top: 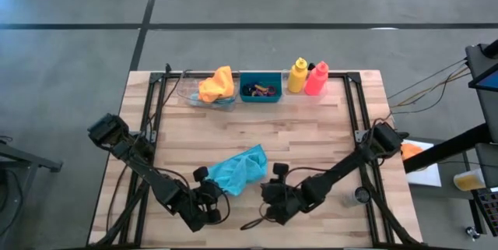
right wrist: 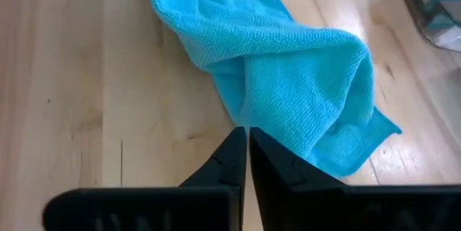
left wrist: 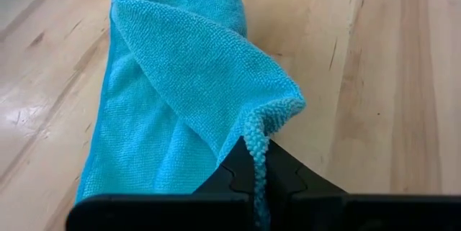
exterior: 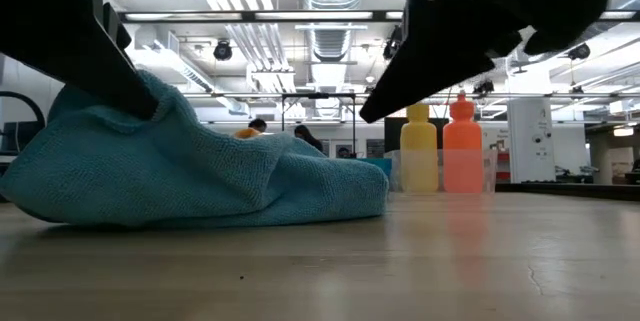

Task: Pick & Place Sports Items
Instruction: Fold the blue towel

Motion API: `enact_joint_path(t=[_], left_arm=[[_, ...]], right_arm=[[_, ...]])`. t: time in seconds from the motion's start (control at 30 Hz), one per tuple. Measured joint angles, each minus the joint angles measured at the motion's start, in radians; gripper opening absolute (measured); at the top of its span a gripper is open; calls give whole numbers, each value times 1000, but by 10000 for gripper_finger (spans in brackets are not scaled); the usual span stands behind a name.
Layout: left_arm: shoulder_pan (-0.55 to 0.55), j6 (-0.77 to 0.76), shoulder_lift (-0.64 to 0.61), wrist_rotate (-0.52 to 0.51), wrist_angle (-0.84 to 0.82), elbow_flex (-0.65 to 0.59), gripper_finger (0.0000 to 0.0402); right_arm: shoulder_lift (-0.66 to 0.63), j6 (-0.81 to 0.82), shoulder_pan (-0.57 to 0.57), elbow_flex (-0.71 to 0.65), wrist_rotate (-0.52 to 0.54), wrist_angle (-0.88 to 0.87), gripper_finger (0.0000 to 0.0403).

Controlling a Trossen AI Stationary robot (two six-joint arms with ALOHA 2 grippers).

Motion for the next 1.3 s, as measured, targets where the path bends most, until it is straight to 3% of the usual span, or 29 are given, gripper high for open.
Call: enact_joint_path(t=[0.23,0.67,1.3], left_arm=[[0,0,0,0,0,0,3],[5,-3,0,0,-4,0,2],[60,-34,-28,4,-30,0,2]], right_arm=[[0,-78,-68,-54,-5,144,8],[0,-54,-204,-312,-230,531,8],[0,-19,-211,-362,-240,571,8]])
